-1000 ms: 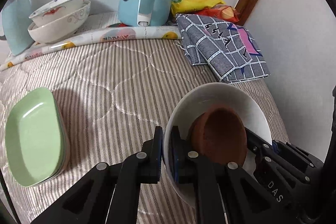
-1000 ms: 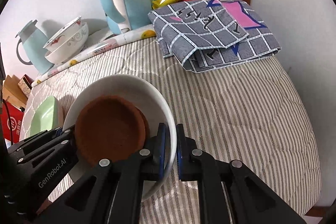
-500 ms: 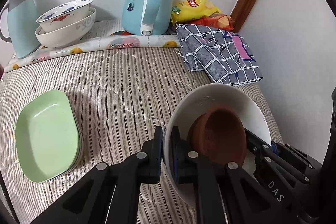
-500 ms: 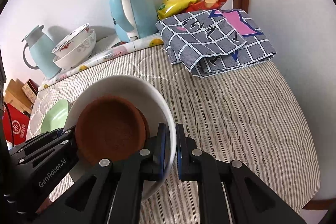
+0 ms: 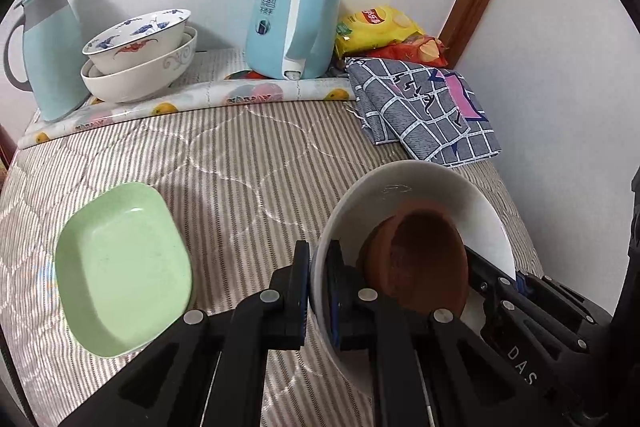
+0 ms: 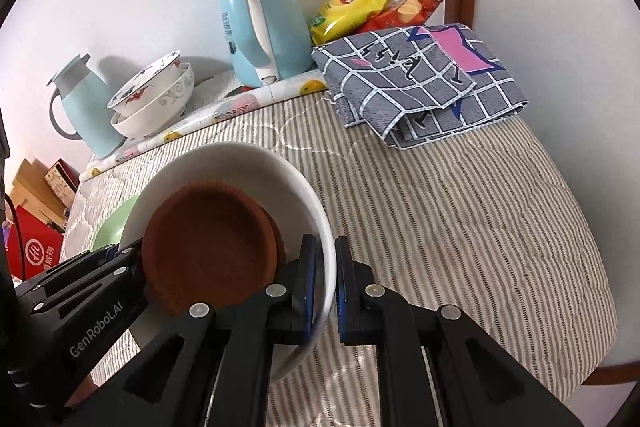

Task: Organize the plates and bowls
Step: 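Lift the white bowl with both tools and carry it toward the green plates, then lower the white bowl onto the pale-green plate stack with both tools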

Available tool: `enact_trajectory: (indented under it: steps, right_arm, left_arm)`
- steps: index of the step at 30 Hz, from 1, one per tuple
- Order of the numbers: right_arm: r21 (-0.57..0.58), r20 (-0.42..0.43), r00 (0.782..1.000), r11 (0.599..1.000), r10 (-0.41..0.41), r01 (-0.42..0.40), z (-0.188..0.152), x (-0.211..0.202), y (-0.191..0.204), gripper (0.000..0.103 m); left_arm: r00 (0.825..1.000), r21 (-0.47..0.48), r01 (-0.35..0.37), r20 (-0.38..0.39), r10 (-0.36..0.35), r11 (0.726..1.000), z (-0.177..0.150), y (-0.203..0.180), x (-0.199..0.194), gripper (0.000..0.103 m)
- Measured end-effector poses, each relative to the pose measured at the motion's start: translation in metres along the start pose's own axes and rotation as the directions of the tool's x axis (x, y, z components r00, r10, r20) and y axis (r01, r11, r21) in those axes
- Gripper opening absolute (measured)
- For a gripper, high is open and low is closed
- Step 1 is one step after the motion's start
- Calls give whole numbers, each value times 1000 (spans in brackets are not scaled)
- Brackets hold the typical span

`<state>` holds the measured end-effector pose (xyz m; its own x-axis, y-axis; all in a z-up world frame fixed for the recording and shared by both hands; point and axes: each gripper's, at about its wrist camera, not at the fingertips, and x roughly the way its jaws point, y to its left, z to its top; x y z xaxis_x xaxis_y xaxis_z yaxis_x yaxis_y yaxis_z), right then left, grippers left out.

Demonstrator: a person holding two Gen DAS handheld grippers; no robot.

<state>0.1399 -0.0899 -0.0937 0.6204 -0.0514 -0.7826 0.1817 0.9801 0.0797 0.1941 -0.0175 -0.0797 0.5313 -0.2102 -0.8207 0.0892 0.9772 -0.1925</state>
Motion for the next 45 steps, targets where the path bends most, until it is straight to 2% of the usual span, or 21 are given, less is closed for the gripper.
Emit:
enact_trajectory:
  steps: [26,45]
  right_arm:
    - [-42,29,999,999,20,-19,-5,-11,49,9]
    - [-68,17,998,996,55,-53,-14,-1,91,8]
  left_arm:
    - [1000,-35,-15,26,16,999,-2,45,-29,9]
    - [998,-64,-49,23,51,997,-9,86,-37,9]
